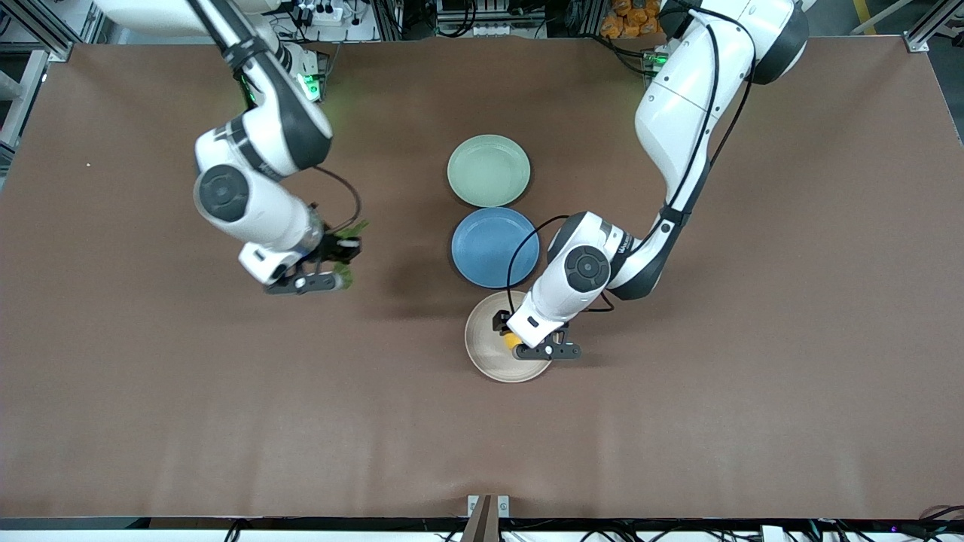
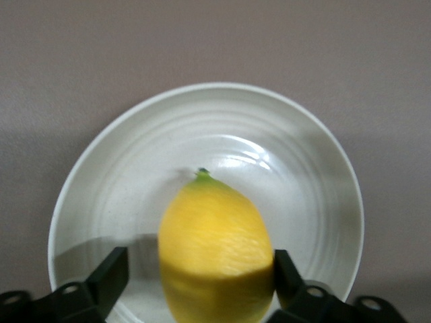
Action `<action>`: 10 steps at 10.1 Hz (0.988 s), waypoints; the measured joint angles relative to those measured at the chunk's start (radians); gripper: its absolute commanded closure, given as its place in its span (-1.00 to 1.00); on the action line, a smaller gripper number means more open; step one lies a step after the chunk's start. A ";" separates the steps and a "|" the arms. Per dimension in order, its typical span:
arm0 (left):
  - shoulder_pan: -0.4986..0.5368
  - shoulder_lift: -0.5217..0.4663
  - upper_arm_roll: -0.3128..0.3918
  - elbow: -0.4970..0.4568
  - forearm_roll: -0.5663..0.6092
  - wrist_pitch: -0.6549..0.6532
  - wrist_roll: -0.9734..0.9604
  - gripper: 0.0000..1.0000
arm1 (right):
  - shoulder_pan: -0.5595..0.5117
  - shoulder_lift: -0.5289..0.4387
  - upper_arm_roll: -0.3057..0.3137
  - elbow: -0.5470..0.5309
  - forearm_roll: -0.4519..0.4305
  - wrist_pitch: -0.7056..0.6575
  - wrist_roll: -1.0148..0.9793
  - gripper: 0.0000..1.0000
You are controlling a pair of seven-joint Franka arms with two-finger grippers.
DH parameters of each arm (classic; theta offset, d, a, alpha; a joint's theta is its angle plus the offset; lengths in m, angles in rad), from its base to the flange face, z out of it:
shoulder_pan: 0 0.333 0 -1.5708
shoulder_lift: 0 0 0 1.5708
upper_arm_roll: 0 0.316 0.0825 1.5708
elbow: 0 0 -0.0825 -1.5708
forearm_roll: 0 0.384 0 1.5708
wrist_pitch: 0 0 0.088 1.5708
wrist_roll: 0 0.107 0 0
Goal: Place lemon and lettuce in plates
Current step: 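Lower the lemon onto the cream plate while the right gripper carries lettuce, then lower the lettuce onto the pale green plate with the right gripper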
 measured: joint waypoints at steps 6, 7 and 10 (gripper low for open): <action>0.111 -0.301 0.054 0.048 0.021 -0.343 0.002 -1.00 | 0.300 0.002 0.014 -0.006 0.000 0.000 0.286 1.00; 0.161 -0.371 0.056 0.048 0.031 -0.448 0.008 -1.00 | 0.344 0.003 0.015 -0.008 0.000 0.001 0.318 1.00; 0.266 -0.525 0.057 0.046 0.150 -0.696 0.073 -1.00 | 0.460 0.021 0.013 -0.014 -0.021 0.002 0.413 1.00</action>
